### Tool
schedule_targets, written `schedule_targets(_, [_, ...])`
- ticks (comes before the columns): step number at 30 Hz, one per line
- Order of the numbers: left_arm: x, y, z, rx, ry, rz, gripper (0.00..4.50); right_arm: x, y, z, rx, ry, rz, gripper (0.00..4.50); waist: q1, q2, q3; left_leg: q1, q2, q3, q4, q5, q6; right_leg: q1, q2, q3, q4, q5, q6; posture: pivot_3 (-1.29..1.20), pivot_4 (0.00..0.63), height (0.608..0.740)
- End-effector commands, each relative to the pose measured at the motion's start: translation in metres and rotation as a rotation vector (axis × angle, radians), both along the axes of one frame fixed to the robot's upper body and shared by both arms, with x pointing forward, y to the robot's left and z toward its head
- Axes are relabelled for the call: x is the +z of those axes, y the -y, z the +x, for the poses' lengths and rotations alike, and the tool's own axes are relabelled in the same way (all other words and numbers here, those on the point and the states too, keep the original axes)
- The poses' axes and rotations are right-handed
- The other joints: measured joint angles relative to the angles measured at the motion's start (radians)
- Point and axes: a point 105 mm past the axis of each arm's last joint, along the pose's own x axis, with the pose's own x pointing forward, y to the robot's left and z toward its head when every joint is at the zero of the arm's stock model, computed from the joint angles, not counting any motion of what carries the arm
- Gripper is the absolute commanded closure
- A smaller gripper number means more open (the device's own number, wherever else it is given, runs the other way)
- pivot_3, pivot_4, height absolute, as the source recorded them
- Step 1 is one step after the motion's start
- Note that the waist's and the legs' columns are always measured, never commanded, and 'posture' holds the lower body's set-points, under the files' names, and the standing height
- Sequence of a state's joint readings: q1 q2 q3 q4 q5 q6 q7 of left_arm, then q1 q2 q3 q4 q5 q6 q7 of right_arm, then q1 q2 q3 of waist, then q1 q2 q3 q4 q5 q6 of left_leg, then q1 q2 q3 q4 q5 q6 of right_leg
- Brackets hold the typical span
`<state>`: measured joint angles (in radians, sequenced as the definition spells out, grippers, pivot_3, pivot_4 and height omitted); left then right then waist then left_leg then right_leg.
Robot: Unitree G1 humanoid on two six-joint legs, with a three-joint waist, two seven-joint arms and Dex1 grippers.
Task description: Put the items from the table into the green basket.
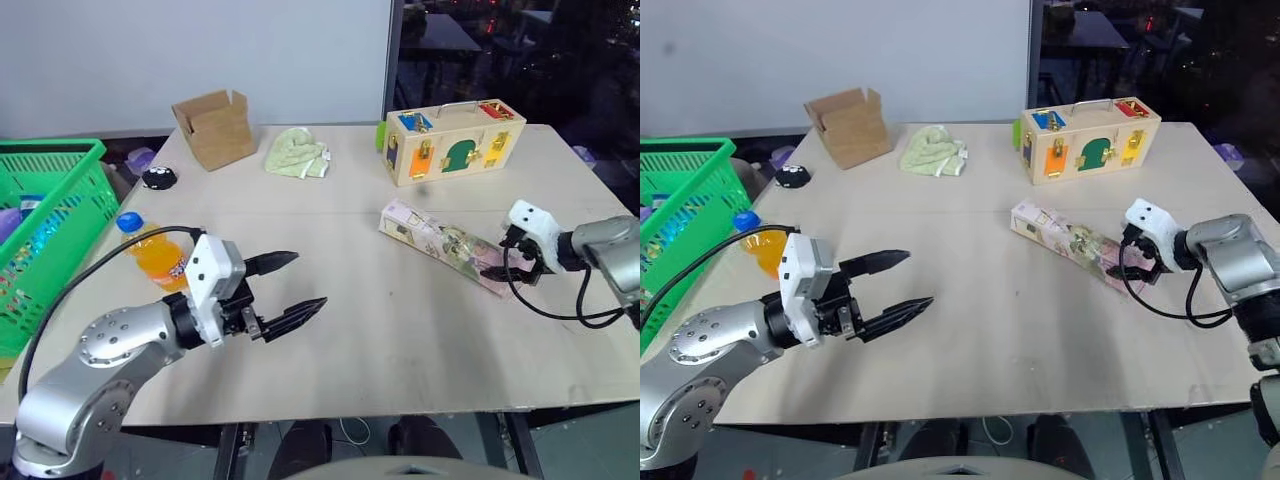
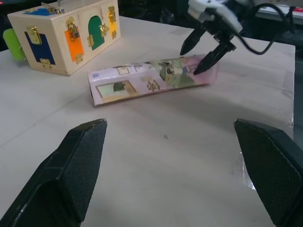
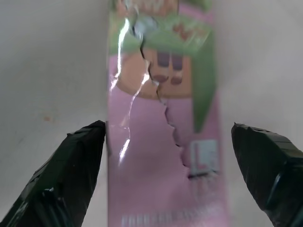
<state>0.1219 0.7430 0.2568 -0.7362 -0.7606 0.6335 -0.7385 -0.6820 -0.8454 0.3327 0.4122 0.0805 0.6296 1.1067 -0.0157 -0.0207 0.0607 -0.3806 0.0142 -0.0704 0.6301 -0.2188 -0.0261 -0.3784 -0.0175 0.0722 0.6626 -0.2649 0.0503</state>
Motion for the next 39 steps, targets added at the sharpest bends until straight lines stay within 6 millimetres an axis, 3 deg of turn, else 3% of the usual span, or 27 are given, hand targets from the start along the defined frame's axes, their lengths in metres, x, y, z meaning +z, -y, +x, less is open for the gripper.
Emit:
schedule_targets(1, [0.008, 0.005, -0.003, -0.016, 0.056, -0.002, 0.04, -0.006, 0.009, 0.01, -0.051, -0.029, -0.017, 0.0, 0.004, 0.0, 0.0, 0.0, 0.0, 0.0, 0.0, 0.0, 0.0, 0.0, 0.0, 0.0, 0.0, 0.0, 0.0, 0.11, 0.0, 0.74])
schedule_targets(5, [0.008, 0.006, -0.001, -0.007, 0.062, -0.01, 0.04, -0.017, 0.011, 0.012, -0.078, -0.084, 0.021, 0.0, 0.007, 0.0, 0.0, 0.0, -0.001, 0.0, 0.0, 0.0, 0.0, 0.001, 0.0, 0.0, 0.0, 0.0, 0.0, 0.12, 0.0, 0.74])
schedule_targets(8, [0.008, 0.006, 0.0, 0.001, 0.056, -0.025, 0.0, -0.02, 0.011, 0.011, -0.068, -0.092, 0.027, 0.71, 0.008, -0.001, -0.001, 0.0, -0.001, -0.001, 0.002, 0.0, 0.0, 0.002, 0.0, 0.0, 0.0, 0.0, 0.0, 0.12, 0.0, 0.74])
schedule_targets(14, [0.01, 0.008, 0.008, 0.028, 0.012, -0.132, 0.0, -0.011, 0.0, 0.012, -0.077, -0.056, 0.118, 2.79, 0.005, -0.004, -0.003, 0.001, -0.001, -0.001, 0.003, 0.0, 0.0, 0.003, 0.0, 0.0, 0.0, 0.0, 0.0, 0.11, 0.0, 0.74])
schedule_targets(21, [0.014, 0.015, 0.018, 0.036, -0.041, -0.261, 0.0, 0.01, -0.027, 0.001, -0.035, -0.007, 0.268, 2.79, 0.001, -0.003, -0.004, 0.001, 0.0, -0.001, 0.003, 0.0, 0.0, 0.002, 0.0, 0.0, 0.0, 0.003, 0.003, 0.06, 0.0, 0.74])
schedule_targets(26, [0.009, 0.023, 0.021, 0.022, -0.128, -0.35, 0.0, 0.042, -0.08, -0.018, 0.115, 0.07, 0.443, 2.79, -0.005, -0.001, -0.003, -0.001, 0.0, -0.002, 0.002, 0.0, 0.0, 0.001, 0.001, 0.0, 0.0, 0.003, 0.003, 0.04, 0.0, 0.74])
schedule_targets(33, [0.008, 0.016, 0.028, 0.063, -0.241, -0.518, 0.0, 0.087, -0.145, -0.052, 0.301, 0.041, 0.692, 2.79, 0.0, 0.001, -0.001, -0.003, 0.0, -0.004, 0.003, 0.0, 0.0, 0.0, 0.001, -0.001, 0.0, 0.003, 0.003, 0.02, 0.0, 0.74])
schedule_targets(39, [0.007, 0.005, 0.016, 0.084, -0.308, -0.558, 0.0, 0.096, -0.161, -0.055, 0.329, 0.039, 0.714, 2.79, -0.002, 0.001, -0.002, -0.003, 0.0, -0.004, 0.003, 0.0, 0.0, 0.0, 0.001, -0.001, 0.0, 0.002, 0.003, 0.03, 0.0, 0.74])
